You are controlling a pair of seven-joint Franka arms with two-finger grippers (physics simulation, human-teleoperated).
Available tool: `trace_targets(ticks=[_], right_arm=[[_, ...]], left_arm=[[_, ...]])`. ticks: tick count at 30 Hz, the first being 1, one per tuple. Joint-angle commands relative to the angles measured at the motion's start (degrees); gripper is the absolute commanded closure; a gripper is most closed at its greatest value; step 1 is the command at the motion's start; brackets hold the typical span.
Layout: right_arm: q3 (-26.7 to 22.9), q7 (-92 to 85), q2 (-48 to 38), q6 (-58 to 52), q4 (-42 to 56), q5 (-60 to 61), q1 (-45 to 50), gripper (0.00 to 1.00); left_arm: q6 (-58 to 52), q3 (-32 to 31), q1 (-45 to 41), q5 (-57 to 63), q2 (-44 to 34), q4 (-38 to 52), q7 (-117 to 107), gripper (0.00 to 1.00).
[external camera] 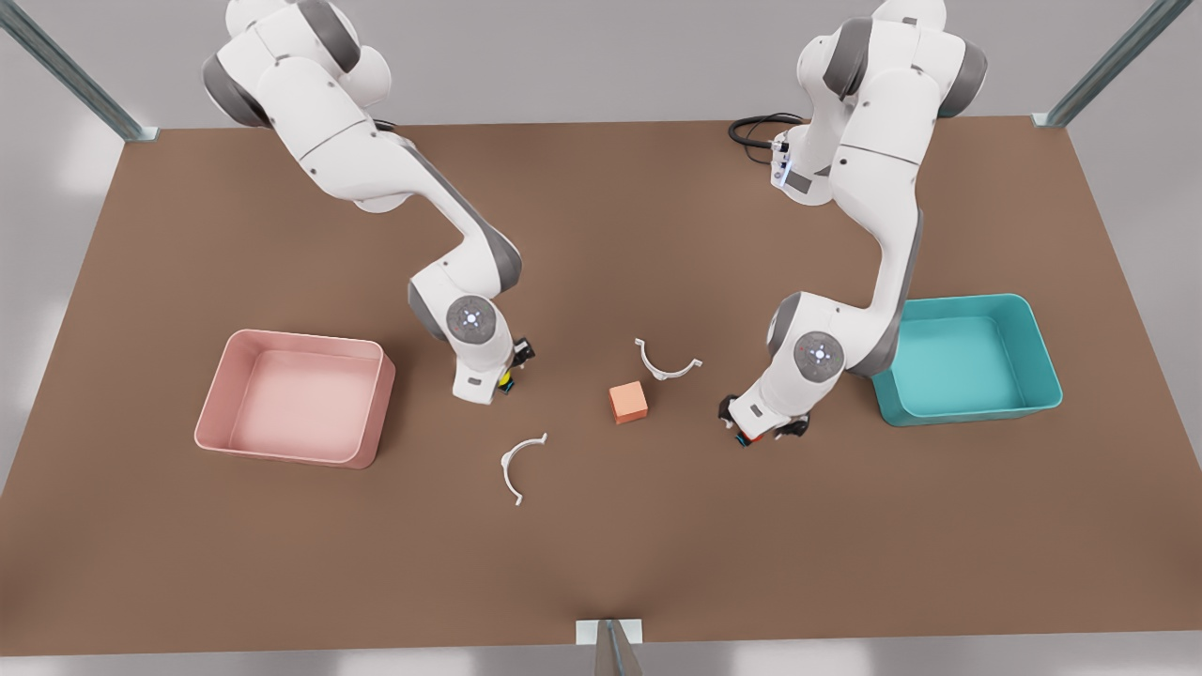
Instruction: Place the red button in the blue storage box with the left arm, and place the yellow button in the pink storage box with the right arm
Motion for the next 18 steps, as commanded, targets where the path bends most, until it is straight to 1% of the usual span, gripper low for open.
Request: trace_targets(ticks=[1,7,10,14,18], right_arm=[[-0.14,12.61,0.97,10.14,-0.04,-1.94,-0.30,0.00],[-0.32,13.05,2.38,11.46,-1.36,-2.03,-0.04,0.00],[-0.50,12.97,2.21,13.22,-4.44,-2.12,-0.92,0.00],[-0.50,13.05,2.21,13.31,-5.93,-2.12,-1.45,0.00],[-0.50,12.97,4.31,14.71,-5.76,-2.12,-1.71,0.00]], left_arm=[[3.99,0.00,-0.09,0.65,0.19,-0.52,-2.34,0.00],[3.99,0.00,0.00,1.70,1.34,-2.54,-2.34,0.00],[3.99,0.00,0.00,1.70,1.78,-2.89,-2.34,0.00],[3.99,0.09,0.26,1.70,2.30,-2.89,-2.34,0.00],[6.36,0.44,0.53,1.62,5.20,-1.66,-2.69,0.00]])
